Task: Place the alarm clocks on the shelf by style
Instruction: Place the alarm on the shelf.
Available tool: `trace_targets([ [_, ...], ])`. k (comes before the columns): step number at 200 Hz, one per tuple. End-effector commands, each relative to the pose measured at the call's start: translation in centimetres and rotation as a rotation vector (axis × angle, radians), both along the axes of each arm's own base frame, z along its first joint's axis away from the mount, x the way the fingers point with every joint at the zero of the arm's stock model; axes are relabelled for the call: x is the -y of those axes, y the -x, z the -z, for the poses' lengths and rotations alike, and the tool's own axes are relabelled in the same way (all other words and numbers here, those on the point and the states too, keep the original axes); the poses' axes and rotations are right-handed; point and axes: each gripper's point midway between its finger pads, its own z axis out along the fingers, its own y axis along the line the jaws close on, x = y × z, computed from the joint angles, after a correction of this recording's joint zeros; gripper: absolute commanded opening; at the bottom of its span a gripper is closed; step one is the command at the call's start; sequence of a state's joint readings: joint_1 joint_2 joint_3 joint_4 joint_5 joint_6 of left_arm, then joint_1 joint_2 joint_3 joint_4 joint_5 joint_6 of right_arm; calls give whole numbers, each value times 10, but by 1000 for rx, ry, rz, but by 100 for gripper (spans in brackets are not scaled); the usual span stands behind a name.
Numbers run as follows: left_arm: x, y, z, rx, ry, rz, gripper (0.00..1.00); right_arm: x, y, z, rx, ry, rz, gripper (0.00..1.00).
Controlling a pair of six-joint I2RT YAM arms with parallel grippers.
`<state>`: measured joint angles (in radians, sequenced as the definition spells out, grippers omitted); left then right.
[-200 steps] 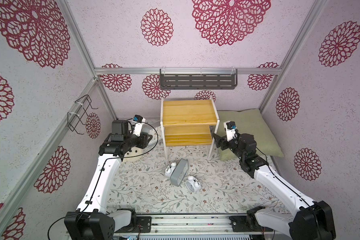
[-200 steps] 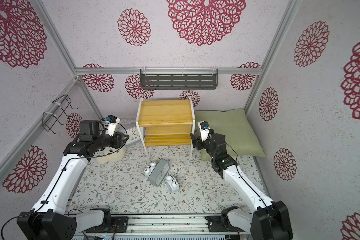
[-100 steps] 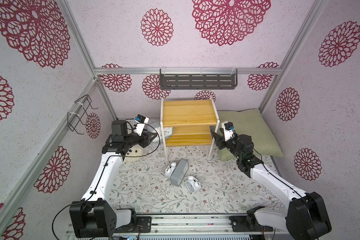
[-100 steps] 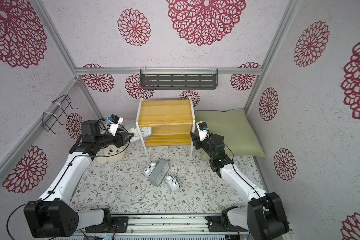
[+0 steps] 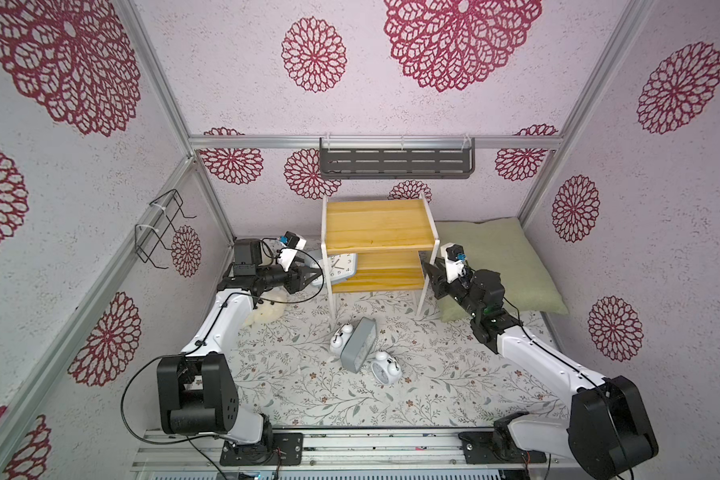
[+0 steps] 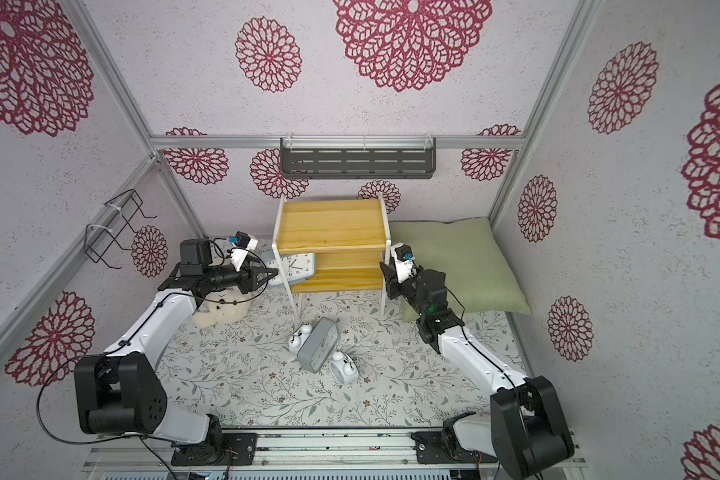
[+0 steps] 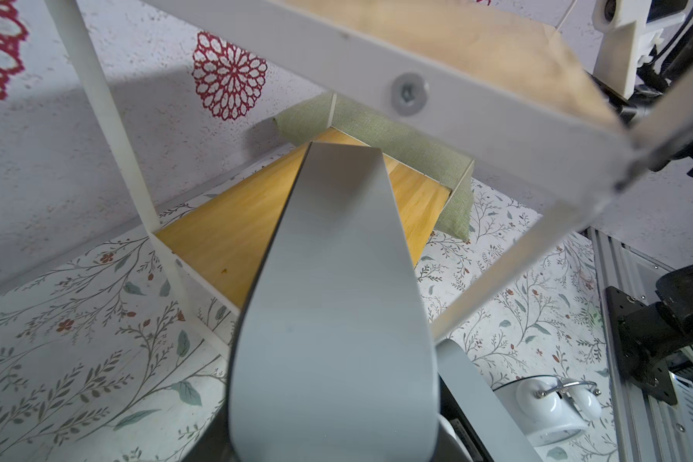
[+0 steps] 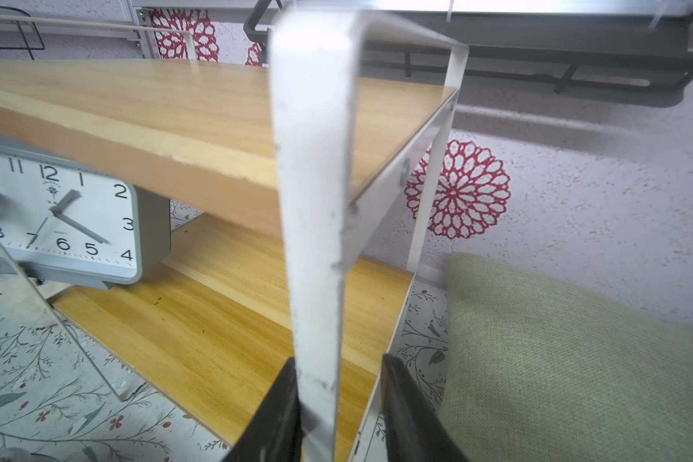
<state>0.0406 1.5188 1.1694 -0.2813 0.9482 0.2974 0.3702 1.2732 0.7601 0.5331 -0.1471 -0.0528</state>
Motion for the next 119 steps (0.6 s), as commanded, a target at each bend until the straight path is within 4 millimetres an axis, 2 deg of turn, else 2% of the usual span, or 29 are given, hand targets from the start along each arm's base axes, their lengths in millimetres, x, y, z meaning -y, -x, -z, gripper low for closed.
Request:
trace_targets([
  [1,4,-5,-25,135,12,82,8,3,-4,-13,49,-17,11,36],
  [55,10,-18,-23,212,22,167,7,1,-4,-10,42,-19,0,35],
  [119,16,-32,-10,220,61,225,8,0,-6,-11,42,-25,-3,35],
])
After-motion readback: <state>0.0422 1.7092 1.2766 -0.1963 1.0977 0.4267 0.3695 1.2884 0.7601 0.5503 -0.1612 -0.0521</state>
